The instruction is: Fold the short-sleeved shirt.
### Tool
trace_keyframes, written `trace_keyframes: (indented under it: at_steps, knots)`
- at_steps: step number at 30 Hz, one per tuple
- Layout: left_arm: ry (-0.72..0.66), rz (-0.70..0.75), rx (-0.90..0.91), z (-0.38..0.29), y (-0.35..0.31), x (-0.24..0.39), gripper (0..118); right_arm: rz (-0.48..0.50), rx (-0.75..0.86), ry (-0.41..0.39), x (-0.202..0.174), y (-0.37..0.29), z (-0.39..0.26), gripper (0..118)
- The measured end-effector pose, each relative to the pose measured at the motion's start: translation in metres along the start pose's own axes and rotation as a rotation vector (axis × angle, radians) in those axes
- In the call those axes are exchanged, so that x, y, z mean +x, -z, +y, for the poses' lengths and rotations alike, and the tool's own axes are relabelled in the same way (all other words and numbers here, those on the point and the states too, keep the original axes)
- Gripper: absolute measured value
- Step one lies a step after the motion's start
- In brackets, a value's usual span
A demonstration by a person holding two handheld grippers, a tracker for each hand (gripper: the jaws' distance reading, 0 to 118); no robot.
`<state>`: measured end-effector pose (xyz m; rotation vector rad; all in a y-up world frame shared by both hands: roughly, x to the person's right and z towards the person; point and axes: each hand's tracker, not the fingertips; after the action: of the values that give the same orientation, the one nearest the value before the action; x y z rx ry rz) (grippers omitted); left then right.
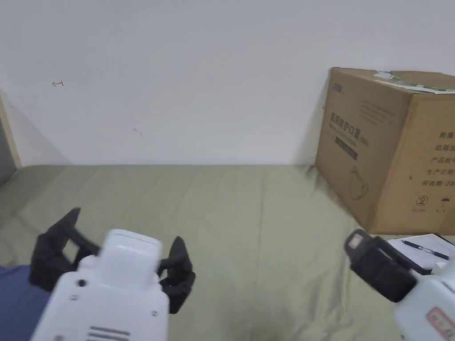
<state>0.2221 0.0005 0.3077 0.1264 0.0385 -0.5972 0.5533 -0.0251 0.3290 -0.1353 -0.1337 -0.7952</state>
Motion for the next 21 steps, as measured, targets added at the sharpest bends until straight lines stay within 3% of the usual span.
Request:
trace_keyframes:
  at_steps: [2,3,4,5,6,7,8,10,13,15,16,19,21]
  knots:
    - [0.556,0.036,0.13,-0.006,-0.002,0.034,118,-0.061,-0.168,0.592,0.05,0.014,-0.005,118]
    - [0.87,0.026,0.184,-0.017,-0.003,0.05,118,-0.064,-0.239,0.86,0.075,0.018,-0.023,118]
    - [1.13,0.002,0.239,-0.032,-0.005,0.061,118,-0.045,-0.277,1.075,0.093,0.018,-0.041,118]
    - [1.351,-0.016,0.299,-0.046,-0.008,0.069,118,-0.061,-0.296,1.245,0.103,0.014,-0.06,118]
    - [1.402,-0.049,0.316,-0.054,-0.01,0.072,118,-0.076,-0.304,1.324,0.111,0.009,-0.075,118]
    - [1.395,-0.104,0.307,-0.054,-0.012,0.075,118,-0.1,-0.302,1.34,0.114,0.006,-0.08,118]
    - [1.242,-0.16,0.261,-0.046,-0.012,0.077,118,-0.102,-0.29,1.287,0.115,0.005,-0.08,118]
    - [1.047,-0.229,0.165,-0.038,-0.011,0.073,118,-0.073,-0.256,1.092,0.103,0.003,-0.069,118]
    - [0.958,-0.111,0.15,-0.027,-0.003,0.063,118,0.039,-0.165,0.92,0.085,0.002,-0.031,118]
    - [0.703,-0.067,0.08,-0.008,0.004,0.048,118,0.135,-0.045,0.72,0.058,-0.002,-0.002,118]
    - [0.515,-0.083,0.025,0.004,0.008,0.036,118,0.141,0.007,0.548,0.042,-0.006,0.014,118]
    - [-0.14,-0.177,-0.135,0.025,0.024,-0.014,118,0.1,0.254,-0.174,-0.021,-0.026,0.036,118]
    - [-0.484,-0.207,-0.093,0.02,0.026,-0.039,118,0.078,0.419,-0.536,-0.049,-0.035,0.022,118]
